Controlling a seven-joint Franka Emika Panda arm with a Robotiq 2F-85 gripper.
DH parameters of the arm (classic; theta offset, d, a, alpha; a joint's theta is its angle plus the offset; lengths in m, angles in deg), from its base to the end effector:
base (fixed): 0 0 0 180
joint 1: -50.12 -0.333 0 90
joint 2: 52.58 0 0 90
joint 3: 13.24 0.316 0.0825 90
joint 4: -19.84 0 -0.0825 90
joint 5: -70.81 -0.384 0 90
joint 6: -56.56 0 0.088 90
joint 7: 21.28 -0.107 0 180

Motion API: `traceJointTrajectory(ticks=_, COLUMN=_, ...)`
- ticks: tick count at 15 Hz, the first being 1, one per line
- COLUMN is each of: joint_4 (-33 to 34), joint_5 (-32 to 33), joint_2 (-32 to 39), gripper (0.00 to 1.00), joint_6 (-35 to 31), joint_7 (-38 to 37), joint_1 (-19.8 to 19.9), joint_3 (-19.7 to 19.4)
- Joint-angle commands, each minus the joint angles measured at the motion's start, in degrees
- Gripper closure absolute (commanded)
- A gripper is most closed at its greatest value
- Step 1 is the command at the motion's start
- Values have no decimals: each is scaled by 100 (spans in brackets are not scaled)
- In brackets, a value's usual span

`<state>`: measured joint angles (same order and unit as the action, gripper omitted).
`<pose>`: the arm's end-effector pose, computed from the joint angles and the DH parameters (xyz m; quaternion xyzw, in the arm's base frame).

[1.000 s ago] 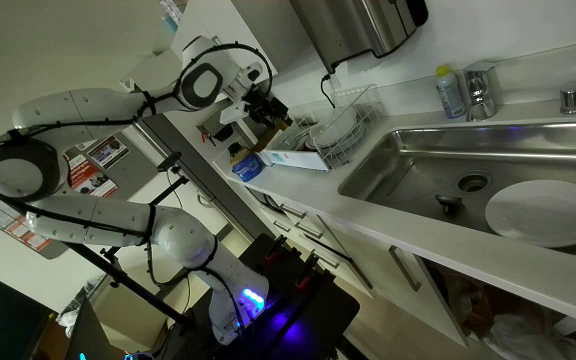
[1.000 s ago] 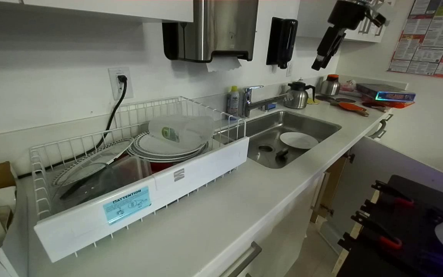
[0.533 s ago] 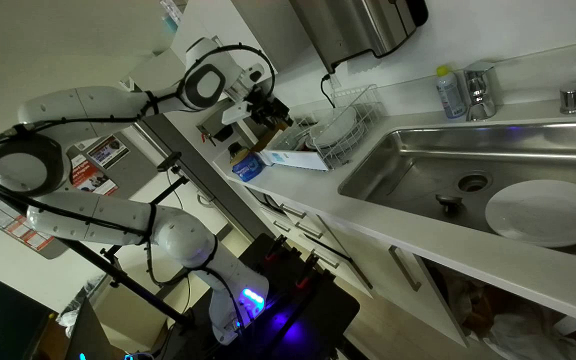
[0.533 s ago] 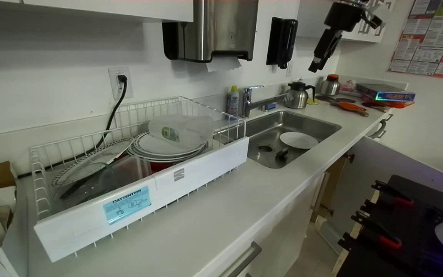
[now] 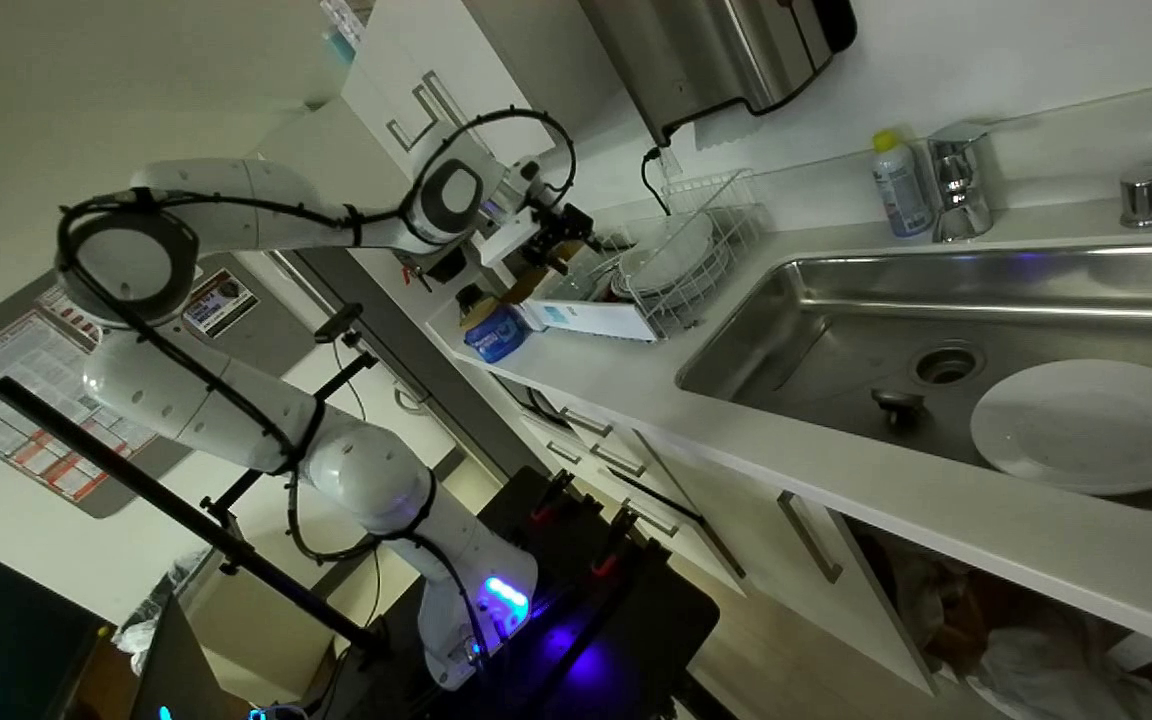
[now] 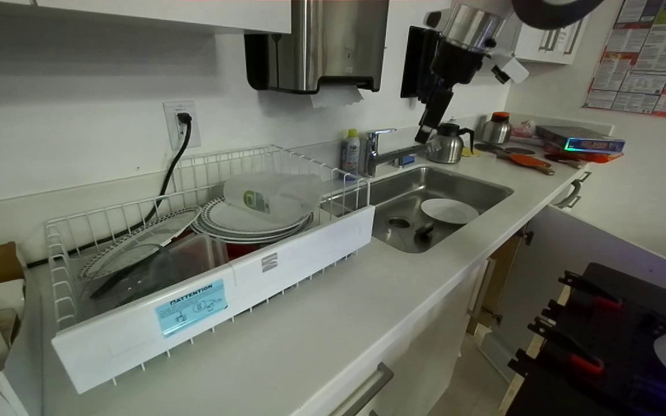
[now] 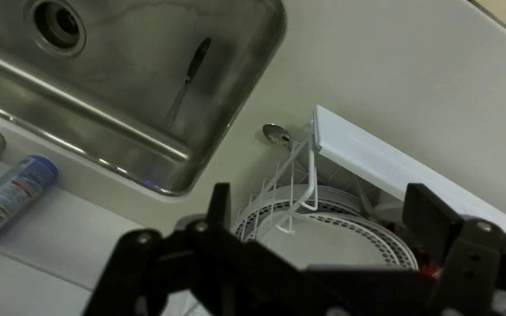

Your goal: Move the container from the dish rack to the sink

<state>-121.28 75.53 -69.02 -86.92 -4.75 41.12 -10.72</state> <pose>0.4605 0.0949 0.4357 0.9492 0.2668 0.1611 0.0429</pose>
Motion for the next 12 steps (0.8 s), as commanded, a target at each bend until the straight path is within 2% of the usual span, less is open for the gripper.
traceJointTrajectory(ticks=1, joint_4=225, joint_5=998, joint_2=720, gripper=0, joint_6=-492, joint_7=-145, joint_1=80, joint_3=494)
traceJointTrajectory(ticks=4, joint_4=268, joint_5=2333, joint_2=1043, gripper=0, joint_6=-824, joint_7=-464, joint_1=187, joint_3=755)
traceJointTrajectory(ticks=5, joint_4=134, joint_5=1736, joint_2=859, gripper=0, joint_6=-652, joint_7=-295, joint_1=48, joint_3=627)
traceJointTrajectory(ticks=7, joint_4=182, joint_5=2145, joint_2=1019, gripper=0, joint_6=-733, joint_7=-438, joint_1=58, joint_3=686)
traceJointTrajectory(ticks=10, joint_4=232, joint_5=2189, joint_2=1042, gripper=0, joint_6=-732, joint_7=-435, joint_1=77, joint_3=683)
traceJointTrajectory(ticks=12, joint_4=421, joint_5=2852, joint_2=1309, gripper=0, joint_6=-896, joint_7=-618, joint_1=147, joint_3=754)
